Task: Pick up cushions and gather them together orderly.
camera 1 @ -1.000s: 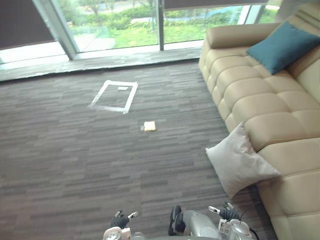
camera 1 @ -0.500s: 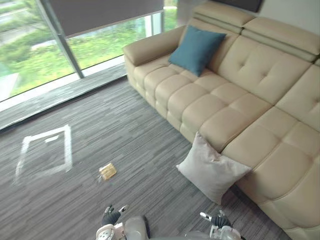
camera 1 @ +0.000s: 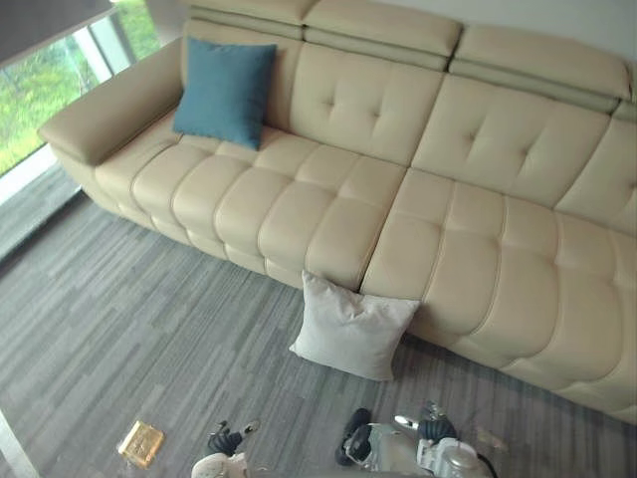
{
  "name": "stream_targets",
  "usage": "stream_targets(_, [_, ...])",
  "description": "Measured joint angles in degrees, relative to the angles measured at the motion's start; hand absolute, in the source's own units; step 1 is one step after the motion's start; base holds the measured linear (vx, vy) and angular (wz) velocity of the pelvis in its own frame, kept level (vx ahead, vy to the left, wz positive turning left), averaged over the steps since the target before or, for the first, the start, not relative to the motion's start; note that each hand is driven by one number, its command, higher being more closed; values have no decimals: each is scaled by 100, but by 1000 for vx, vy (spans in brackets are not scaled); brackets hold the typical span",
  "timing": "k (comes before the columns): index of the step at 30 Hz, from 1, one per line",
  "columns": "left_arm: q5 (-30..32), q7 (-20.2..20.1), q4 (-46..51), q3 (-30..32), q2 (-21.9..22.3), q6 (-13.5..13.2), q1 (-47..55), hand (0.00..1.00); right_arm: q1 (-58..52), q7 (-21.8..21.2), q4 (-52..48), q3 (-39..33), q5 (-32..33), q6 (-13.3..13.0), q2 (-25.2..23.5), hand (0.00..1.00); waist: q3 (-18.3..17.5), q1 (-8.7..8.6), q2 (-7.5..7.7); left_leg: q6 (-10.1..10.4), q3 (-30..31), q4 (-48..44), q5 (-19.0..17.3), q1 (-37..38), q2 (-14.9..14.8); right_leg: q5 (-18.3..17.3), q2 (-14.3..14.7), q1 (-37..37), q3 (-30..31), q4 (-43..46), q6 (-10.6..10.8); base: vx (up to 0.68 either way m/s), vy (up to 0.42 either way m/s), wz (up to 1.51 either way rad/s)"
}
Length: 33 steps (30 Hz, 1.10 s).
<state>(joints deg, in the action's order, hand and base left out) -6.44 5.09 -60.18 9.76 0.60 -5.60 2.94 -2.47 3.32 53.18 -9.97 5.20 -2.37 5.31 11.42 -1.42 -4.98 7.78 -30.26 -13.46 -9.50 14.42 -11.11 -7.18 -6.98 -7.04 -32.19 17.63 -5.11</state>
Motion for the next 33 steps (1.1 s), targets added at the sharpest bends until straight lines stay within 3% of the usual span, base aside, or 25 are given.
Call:
stream_targets(1, [44,-20,74,-8,-24,-4,-2,0,-10,-2,61,-1,-14,15,-31,0,56,-9,80,88,233,-1313,95,-399,-360,-47,65,363,-52,-262,27,129,-124,20])
stream_targets(3, [69,-17,150,68,-33,-10,49,0,-51,0,71,22,-16,26,-57,0,60,64,87,105,395,-2402,21,-735,-652,-72,198,682,65,-500,21,84,-103,-12])
stream_targets(5, [62,-12,282,183,-21,-11,144,0,-88,8,65,11,-9,26,-79,0,60,133,99,69,667,-3015,-369,-1098,-694,-178,281,970,255,-657,-20,101,-40,-56])
stream_targets(6, [62,-12,343,179,-27,-23,192,0,-98,8,158,-2,-6,26,-76,0,69,155,122,4,858,-2650,-572,-1344,-506,-197,292,1107,437,-718,25,121,39,-72])
stream_targets(9, [61,-11,383,177,-28,-30,213,0,-114,21,170,-61,66,50,-95,0,63,166,143,-56,1460,-1347,-555,-1555,-77,-177,274,1180,777,-716,181,121,96,-79])
stream_targets(10, [59,-4,388,226,-19,-32,214,0,-114,25,153,-61,103,60,-103,0,54,176,165,-220,1945,-603,-362,-1617,181,-205,249,1200,981,-674,293,148,142,-79])
stream_targets(11, [55,-1,389,231,9,-33,214,0,-114,29,140,-61,107,62,-104,0,53,181,165,-230,2097,-407,-256,-1634,241,-218,246,1203,1050,-650,322,145,170,-81])
stream_targets(12, [20,5,415,282,46,-44,219,0,-138,35,134,-60,106,65,-112,0,48,237,173,-197,2392,-184,317,-1612,379,-285,237,1208,1260,-521,456,161,162,-62])
stream_targets(13, [13,7,454,298,-37,-41,237,0,-187,67,81,-66,106,71,-242,0,-66,244,317,-209,2294,-74,298,-1477,485,-295,159,1208,1449,-529,597,205,187,-54])
stream_targets(18, [29,12,486,506,-160,-23,306,0,-400,121,-68,-129,99,72,-519,0,-246,327,648,-290,1810,360,252,-1114,641,-162,20,1291,1811,-850,788,147,117,-41])
stream_targets(23, [96,5,430,482,-115,-22,349,0,-487,132,-62,-163,93,70,-535,0,-308,320,592,-298,1537,775,258,-624,674,-159,66,1511,2053,-1013,798,93,24,-30])
stream_targets(29, [95,29,390,374,-19,-30,349,0,-495,215,-55,-325,91,69,-461,0,-312,307,470,-312,1369,930,273,-534,635,-160,176,1441,2221,-1005,786,25,-23,-17])
stream_targets(32, [97,88,458,236,-64,-29,142,0,-186,330,-93,-309,100,56,-404,0,-72,312,423,-334,1188,535,148,-985,545,-315,146,711,2458,-233,765,-76,-24,-37])
stream_targets(33, [88,133,523,178,-156,-30,-80,0,13,397,-176,-287,109,60,-386,0,139,306,440,-377,1193,-23,-22,-1454,463,-461,86,268,2491,252,760,-159,-65,-5])
